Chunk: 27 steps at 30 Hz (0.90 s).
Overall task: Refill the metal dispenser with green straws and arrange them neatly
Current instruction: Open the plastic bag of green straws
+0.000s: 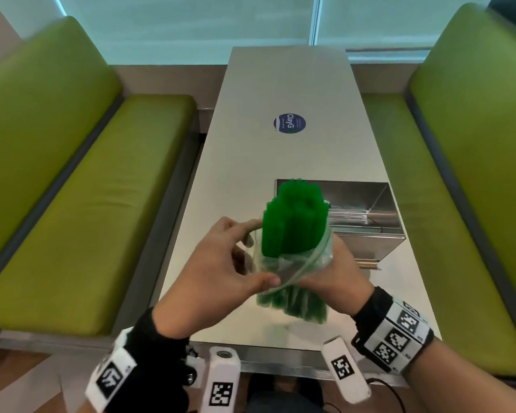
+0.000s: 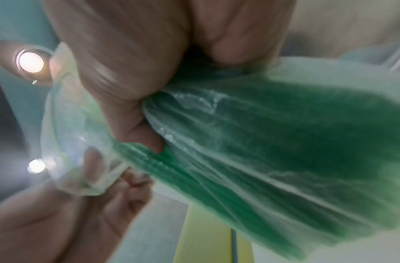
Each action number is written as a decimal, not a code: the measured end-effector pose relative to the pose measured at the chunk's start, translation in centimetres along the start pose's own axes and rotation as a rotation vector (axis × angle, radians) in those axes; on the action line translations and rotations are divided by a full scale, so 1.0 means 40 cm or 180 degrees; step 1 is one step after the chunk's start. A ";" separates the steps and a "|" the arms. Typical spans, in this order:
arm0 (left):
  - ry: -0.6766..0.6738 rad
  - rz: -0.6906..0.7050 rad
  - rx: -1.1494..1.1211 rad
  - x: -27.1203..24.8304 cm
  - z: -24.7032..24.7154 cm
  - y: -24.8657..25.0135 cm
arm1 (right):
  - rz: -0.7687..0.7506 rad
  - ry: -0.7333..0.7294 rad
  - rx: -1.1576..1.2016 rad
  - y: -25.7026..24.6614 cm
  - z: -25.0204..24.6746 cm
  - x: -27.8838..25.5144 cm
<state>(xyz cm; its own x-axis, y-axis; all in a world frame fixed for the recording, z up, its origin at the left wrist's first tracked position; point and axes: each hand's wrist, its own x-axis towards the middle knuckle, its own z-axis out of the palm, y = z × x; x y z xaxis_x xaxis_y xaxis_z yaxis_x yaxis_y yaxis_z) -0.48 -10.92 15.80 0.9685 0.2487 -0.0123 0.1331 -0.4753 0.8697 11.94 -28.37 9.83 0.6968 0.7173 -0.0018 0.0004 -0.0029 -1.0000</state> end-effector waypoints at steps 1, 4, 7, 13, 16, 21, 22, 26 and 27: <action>0.0010 0.0000 -0.0005 0.005 0.016 -0.008 | -0.0046 0.0023 0.0045 -0.005 -0.001 0.003; -0.0052 -0.0239 -0.0419 0.020 0.057 -0.040 | -0.0191 0.0090 0.0515 -0.011 -0.003 0.015; -0.0603 -0.0423 -0.1592 0.023 0.085 -0.064 | -0.0146 0.0116 0.1028 -0.016 0.004 0.028; -0.0965 -0.0354 -0.1960 0.028 0.103 -0.075 | -0.0417 0.0599 0.1218 -0.064 0.094 0.035; -0.0424 -0.0363 -0.1591 0.035 0.118 -0.065 | -0.0276 0.0731 0.1238 -0.070 0.122 0.041; -0.0008 -0.0528 -0.1045 0.028 0.118 -0.074 | 0.0195 0.0326 0.1171 -0.053 0.068 0.043; 0.0090 -0.0566 -0.0867 0.025 0.113 -0.078 | 0.0289 0.0233 0.1095 -0.056 0.051 0.042; 0.0492 -0.0466 -0.0419 0.017 0.094 -0.080 | 0.0365 -0.0044 0.1208 -0.061 0.015 0.025; 0.0549 -0.0356 -0.0295 0.018 0.091 -0.081 | 0.0310 -0.0108 0.1202 -0.062 0.017 0.020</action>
<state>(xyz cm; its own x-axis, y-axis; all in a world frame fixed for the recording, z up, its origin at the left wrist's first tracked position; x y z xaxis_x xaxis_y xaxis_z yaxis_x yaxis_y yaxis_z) 0.57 -12.28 11.18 0.8974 0.4399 -0.0336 0.2100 -0.3591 0.9094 12.03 -27.32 12.30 0.6564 0.7489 -0.0904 -0.3330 0.1801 -0.9256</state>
